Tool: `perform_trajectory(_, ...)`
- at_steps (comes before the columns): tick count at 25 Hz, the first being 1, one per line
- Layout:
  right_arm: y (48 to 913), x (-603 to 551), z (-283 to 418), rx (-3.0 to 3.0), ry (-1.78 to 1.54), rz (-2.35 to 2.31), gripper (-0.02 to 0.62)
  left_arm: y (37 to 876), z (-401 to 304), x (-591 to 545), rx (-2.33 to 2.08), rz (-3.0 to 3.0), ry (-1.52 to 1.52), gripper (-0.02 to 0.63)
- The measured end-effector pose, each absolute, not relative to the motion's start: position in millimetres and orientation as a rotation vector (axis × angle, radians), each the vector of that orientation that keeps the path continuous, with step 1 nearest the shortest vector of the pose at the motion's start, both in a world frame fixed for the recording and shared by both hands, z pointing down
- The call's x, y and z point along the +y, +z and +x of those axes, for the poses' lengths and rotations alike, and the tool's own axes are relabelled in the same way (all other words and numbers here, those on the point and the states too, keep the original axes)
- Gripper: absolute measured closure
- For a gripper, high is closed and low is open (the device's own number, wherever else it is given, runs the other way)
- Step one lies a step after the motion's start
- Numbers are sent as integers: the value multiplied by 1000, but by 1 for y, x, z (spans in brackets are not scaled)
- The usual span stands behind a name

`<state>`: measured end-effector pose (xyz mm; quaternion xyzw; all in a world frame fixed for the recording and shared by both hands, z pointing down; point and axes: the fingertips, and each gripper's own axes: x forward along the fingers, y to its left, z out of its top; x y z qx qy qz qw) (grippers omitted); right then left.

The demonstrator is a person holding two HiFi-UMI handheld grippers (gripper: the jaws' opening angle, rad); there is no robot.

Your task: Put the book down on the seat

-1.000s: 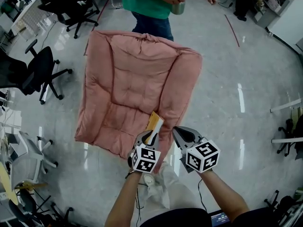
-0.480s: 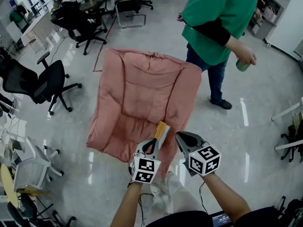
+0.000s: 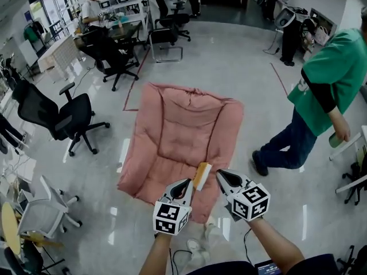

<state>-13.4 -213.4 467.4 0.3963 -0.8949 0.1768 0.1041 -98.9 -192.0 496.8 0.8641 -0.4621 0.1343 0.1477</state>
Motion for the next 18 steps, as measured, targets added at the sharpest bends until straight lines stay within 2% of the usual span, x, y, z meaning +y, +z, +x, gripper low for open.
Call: perform_trajectory(18,381,-133,-34,-2742,294,1192,576,395,-131,-109,-1354,2588,202,602)
